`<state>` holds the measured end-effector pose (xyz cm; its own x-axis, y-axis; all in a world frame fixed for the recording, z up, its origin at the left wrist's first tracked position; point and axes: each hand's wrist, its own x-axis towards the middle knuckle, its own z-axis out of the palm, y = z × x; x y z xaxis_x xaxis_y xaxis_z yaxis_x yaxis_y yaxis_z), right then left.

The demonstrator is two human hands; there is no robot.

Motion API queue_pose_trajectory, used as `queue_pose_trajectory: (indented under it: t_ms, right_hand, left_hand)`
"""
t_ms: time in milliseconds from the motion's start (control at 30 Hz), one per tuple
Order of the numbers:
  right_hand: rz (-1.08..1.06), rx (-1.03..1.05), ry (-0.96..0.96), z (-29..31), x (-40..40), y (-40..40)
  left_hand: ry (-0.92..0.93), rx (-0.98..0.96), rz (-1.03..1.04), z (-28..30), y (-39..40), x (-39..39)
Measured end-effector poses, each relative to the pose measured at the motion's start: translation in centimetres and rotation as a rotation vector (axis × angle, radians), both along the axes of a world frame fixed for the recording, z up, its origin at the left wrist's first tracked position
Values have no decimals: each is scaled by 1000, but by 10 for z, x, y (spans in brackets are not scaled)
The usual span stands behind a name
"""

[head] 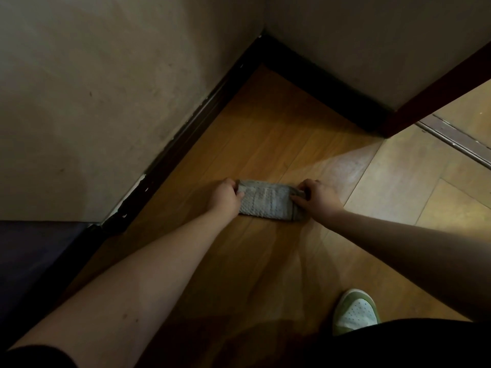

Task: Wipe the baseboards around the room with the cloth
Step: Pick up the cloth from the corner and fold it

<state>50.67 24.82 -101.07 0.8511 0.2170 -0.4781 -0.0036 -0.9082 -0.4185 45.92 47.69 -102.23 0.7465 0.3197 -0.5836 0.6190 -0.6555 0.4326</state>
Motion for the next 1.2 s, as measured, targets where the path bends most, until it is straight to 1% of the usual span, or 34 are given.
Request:
queue_pose_trajectory:
  t_ms: [133,300,400,467,533,600,633,700,767,800,833,900,1000,1100,1200]
  right_hand:
    - [-41,94,45,1,-2,-3]
    - [69,30,106,-3,3,-12]
    - [200,105,65,4,10,-15]
    - [228,201,99,13,14,-11]
    - [229,251,147,20,17,-3]
    - [257,223,121,24,19,3]
    - [243,227,130,27,20,4]
    - [164,282,213,30,22,3]
    - [36,416,332,33,23,1]
    - [-42,509,393,34,22,1]
    - [-113,601,455,35,20,1]
    - [-213,748,568,33,20,0]
    - [-298,877,681,28,19,1]
    - [-347,926,682,24,18,1]
    - [-296,905,677,25,15,-1]
  left_hand:
    - [-138,-74,-79,8,4,-3]
    - [-271,-300,-138,24,3,0]
    - [-292,-303,-322,40,0,9]
    - [-302,-291,-442,50,-1,17]
    - [-335,-292,-498,56,-3,22]
    - [-356,-327,-430,57,-4,25]
    - [-358,-362,-348,56,-4,27]
    - [-316,-479,-120,53,-2,29]
    - [-174,-646,112,47,-1,28]
    - [-84,-742,205,43,0,26]
    - [-7,-828,254,39,-1,23]
    - [87,-900,222,32,-3,14]
    - [108,-892,187,27,-10,9]
    - [72,-843,191,25,-15,14]
    - [48,-790,142,25,-17,16]
